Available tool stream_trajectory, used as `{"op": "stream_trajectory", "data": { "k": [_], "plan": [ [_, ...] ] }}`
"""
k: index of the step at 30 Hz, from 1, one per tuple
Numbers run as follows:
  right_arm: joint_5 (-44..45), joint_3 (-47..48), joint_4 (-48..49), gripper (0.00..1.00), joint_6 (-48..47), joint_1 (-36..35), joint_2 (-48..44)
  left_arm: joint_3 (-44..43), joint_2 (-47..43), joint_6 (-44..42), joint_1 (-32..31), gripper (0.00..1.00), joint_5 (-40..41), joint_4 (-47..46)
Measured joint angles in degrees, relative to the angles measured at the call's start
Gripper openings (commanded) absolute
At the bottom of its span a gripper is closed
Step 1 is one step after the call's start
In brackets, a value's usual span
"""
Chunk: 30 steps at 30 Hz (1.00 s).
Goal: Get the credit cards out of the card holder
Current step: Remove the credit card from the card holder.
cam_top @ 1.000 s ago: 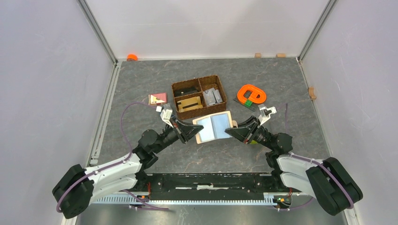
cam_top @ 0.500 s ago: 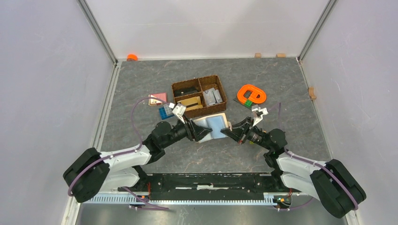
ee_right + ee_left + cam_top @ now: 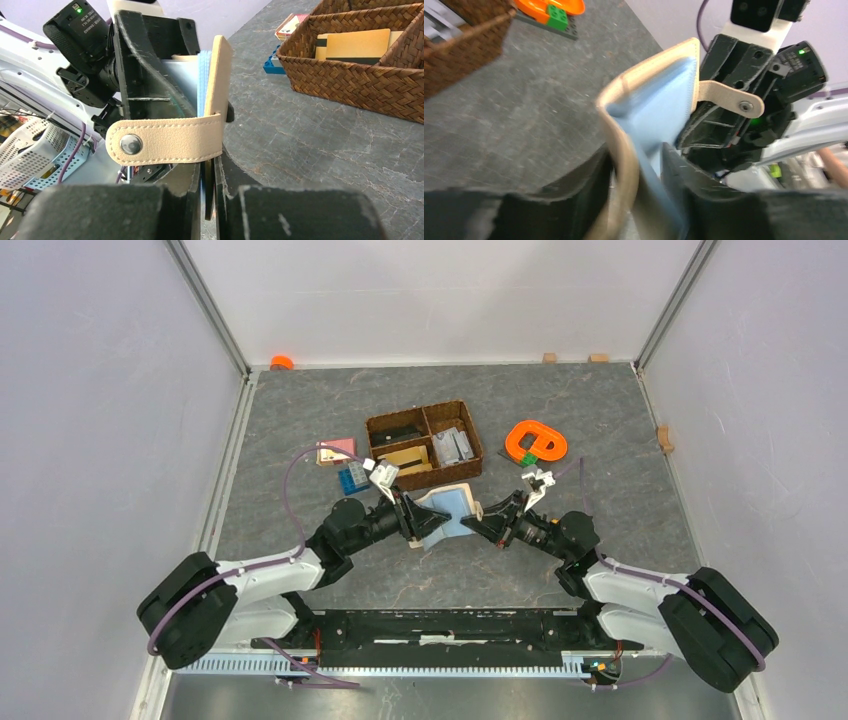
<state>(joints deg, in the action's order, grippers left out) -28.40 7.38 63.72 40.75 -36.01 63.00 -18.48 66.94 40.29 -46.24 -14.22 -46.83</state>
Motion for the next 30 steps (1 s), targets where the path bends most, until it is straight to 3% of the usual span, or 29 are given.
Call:
{"op": "stream_trajectory", "data": {
  "k": [2, 4, 9, 14, 16, 19, 22, 25, 30],
  "plan": [
    [0.2, 0.0, -0.3, 0.33, -0.3, 0.0, 0.0, 0.0, -0.3, 0.1, 0.0, 0.11, 0.4, 0.5],
    [0.5, 0.1, -1.3, 0.39, -1.0, -0.1, -0.1, -0.3, -1.0, -0.1, 0.0, 0.04, 1.0, 1.8],
    [1.6, 0.3, -5.2, 0.43, -3.0, -0.2, -1.8, -1.0, -3.1, -0.2, -0.2, 0.02, 2.1, 4.9],
    [1.7, 0.9, -7.5, 0.54, -4.4, -0.3, -3.3, -1.0, -4.3, -0.2, -0.3, 0.02, 2.7, 6.1],
    [1.7, 0.9, -8.1, 0.52, -4.9, -0.3, -3.7, -1.0, -4.5, -0.3, -0.3, 0.02, 3.4, 6.8],
    [2.1, 0.9, -9.1, 0.34, -5.6, -0.3, -4.7, -1.0, -4.9, -0.3, -0.3, 0.02, 3.8, 7.6],
    [3.3, 0.9, -10.1, 0.25, -6.3, -0.3, -6.0, -1.0, -5.5, -0.3, -0.4, 0.02, 3.8, 7.7],
    [3.7, 0.9, -10.5, 0.25, -6.6, -0.2, -6.7, -1.0, -5.9, -0.3, -0.4, 0.02, 3.8, 7.7],
    [3.3, 0.9, -10.4, 0.38, -6.4, -0.3, -6.7, -1.2, -5.9, -0.3, -0.5, 0.02, 4.2, 8.3]
  ]
}}
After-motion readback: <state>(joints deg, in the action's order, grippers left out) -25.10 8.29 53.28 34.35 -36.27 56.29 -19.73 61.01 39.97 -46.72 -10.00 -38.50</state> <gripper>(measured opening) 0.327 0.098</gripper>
